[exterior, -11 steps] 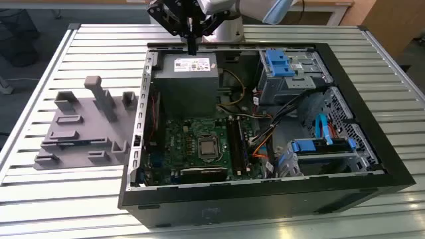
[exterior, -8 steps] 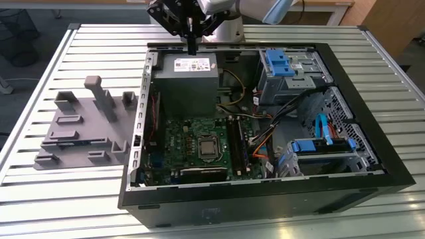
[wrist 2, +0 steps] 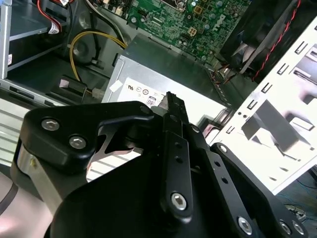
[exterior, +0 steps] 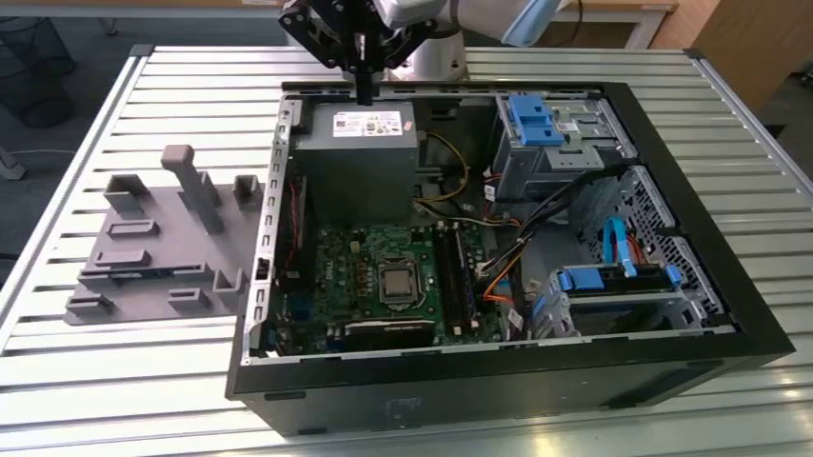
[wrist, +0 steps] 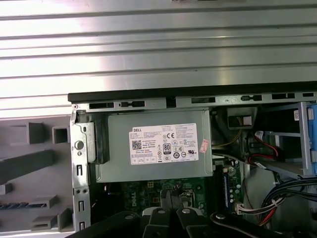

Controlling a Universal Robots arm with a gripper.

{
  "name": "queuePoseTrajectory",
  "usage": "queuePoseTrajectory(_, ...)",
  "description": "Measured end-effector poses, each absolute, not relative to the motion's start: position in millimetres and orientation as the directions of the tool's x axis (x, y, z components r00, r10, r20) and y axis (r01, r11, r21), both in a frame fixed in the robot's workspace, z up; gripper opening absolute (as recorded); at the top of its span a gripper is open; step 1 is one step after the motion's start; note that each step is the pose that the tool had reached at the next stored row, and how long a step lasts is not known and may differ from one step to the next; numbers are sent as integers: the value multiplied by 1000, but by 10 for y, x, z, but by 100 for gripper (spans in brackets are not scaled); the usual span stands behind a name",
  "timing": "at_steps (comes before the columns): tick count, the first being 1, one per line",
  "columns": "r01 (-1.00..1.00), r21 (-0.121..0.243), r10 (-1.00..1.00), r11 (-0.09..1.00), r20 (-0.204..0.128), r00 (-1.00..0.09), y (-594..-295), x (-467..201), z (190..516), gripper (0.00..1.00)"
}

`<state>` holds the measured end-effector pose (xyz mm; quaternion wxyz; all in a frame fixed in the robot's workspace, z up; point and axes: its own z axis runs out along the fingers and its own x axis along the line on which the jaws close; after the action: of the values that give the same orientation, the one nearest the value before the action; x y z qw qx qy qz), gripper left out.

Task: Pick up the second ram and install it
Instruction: 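Reach for the second ram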

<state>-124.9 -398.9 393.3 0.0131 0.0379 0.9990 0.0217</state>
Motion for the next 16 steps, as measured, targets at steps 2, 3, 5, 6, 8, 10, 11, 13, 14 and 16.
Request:
queuePoseTrajectory(2,75,44,76,996,-24,-997,-3990,-1265,3933,11)
queuePoseTrajectory(3,75,44,76,996,-24,-997,-3990,-1274,3933,11)
queuePoseTrajectory(5,75,44,76,996,-24,-997,-3989,-1293,3933,11)
queuePoseTrajectory(6,75,44,76,996,-24,-997,-3989,-1302,3933,11)
queuePoseTrajectory(8,75,44,76,996,-25,-997,-3989,-1321,3933,11)
queuePoseTrajectory(10,75,44,76,996,-24,-997,-3989,-1339,3933,11)
queuePoseTrajectory(11,75,44,76,996,-24,-997,-3989,-1349,3933,11)
queuePoseTrajectory(13,75,44,76,996,-24,-997,-3989,-1368,3933,11)
queuePoseTrajectory(14,75,44,76,996,-24,-997,-3989,-1377,3933,11)
queuePoseTrajectory(16,75,44,76,996,-24,-997,-3989,-1398,3933,11)
